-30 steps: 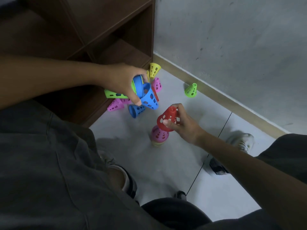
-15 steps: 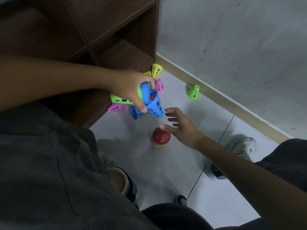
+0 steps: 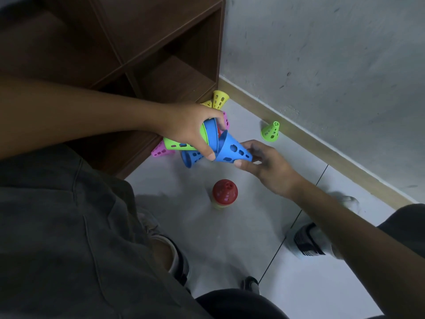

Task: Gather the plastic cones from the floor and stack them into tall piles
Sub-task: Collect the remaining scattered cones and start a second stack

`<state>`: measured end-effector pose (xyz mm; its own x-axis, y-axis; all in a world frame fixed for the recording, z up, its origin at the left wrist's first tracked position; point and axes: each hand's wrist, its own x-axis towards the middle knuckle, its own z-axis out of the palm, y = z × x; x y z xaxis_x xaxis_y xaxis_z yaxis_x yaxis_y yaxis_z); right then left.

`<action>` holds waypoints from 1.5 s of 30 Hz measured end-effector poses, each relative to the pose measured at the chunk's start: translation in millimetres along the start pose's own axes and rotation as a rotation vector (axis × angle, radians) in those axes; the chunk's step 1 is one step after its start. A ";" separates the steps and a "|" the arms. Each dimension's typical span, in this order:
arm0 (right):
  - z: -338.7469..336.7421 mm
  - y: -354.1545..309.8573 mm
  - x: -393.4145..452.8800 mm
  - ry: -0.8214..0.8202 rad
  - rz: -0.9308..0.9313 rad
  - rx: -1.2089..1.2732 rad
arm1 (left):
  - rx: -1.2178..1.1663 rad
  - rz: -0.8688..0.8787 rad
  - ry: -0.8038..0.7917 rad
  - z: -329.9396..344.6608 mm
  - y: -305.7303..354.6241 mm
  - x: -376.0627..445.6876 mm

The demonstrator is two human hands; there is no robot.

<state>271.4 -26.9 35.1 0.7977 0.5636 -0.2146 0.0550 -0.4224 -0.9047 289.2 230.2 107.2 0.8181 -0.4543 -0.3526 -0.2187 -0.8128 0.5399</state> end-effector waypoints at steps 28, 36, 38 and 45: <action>6.5 13.1 0.0 0.033 0.164 -0.078 | 0.181 0.026 -0.057 -0.4 -6.1 12.5; 10.7 -19.6 2.3 -0.002 0.231 0.470 | -0.005 0.052 -0.107 3.3 13.1 17.3; 9.1 -22.1 2.3 -0.040 0.231 0.560 | -0.050 0.048 -0.118 4.2 18.7 18.2; 4.9 -26.6 4.5 -0.097 0.290 0.780 | -0.175 0.005 -0.080 6.1 34.6 17.9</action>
<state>270.6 -9.6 56.4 0.6592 0.5815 -0.4768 -0.6040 0.0318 -0.7963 293.1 191.7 114.8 0.7708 -0.4914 -0.4055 -0.1211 -0.7379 0.6640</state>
